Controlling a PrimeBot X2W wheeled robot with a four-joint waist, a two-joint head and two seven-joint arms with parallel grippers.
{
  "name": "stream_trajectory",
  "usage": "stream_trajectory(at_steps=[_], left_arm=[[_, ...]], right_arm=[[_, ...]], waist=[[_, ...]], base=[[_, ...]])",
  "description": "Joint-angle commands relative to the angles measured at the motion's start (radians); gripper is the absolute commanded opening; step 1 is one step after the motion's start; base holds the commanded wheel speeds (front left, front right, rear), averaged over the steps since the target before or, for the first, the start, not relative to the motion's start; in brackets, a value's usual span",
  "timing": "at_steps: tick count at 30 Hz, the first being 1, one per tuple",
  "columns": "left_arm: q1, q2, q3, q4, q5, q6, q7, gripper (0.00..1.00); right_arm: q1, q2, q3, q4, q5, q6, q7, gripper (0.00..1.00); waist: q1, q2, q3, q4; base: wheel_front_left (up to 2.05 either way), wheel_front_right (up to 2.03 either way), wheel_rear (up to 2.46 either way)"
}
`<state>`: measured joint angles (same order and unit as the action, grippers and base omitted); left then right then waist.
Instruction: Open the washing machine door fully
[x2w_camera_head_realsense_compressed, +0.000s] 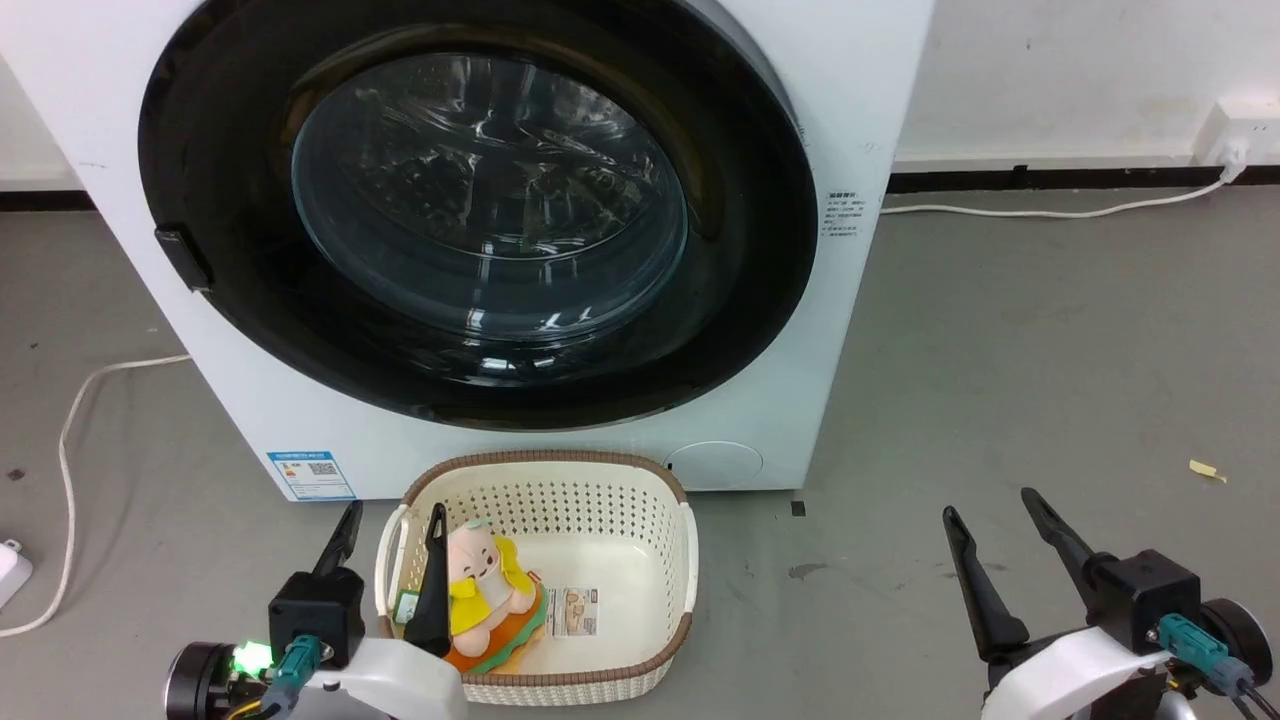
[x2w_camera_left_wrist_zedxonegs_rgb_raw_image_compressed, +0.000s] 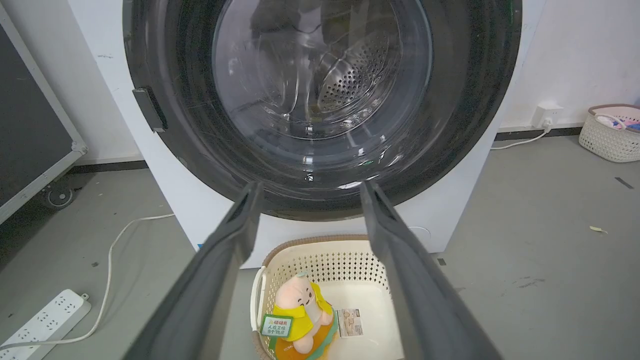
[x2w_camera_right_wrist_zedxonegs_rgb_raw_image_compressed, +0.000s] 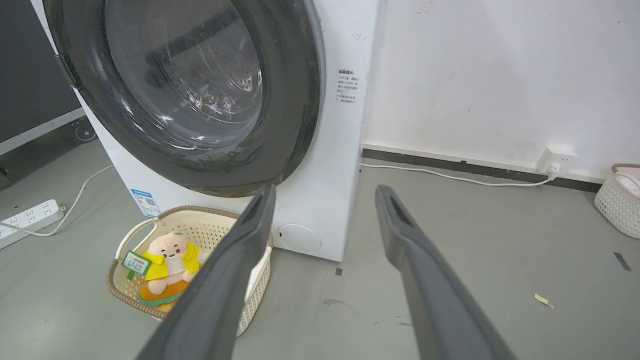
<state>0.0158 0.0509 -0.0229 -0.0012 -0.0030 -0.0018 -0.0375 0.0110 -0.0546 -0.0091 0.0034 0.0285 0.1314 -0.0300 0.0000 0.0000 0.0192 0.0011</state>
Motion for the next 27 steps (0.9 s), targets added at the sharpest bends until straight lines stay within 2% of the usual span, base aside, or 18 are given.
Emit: stream_trajectory(at_steps=[1,14,27], left_arm=[[-0.004,0.004,-0.004,-0.006,0.002,0.005,-0.009,1.00],[-0.027,0.009,-0.025,-0.015,0.003,0.011,-0.036,1.00],[-0.060,0.009,-0.054,-0.026,0.000,0.021,-0.063,1.00]], right_arm=[[-0.020,-0.003,-0.003,-0.006,0.013,0.000,-0.010,1.00],[-0.120,-0.046,-0.015,-0.010,0.085,0.000,0.006,1.00],[-0.286,-0.078,-0.049,0.032,0.204,0.000,0.055,1.00]], waist=[[0.0000,0.0000,0.003,0.001],[0.0000,0.0000,0.048,0.017],[0.0000,0.0000,0.117,0.049]], base=[[0.00,0.00,0.00],[0.00,0.00,0.00],[0.00,0.00,0.00]])
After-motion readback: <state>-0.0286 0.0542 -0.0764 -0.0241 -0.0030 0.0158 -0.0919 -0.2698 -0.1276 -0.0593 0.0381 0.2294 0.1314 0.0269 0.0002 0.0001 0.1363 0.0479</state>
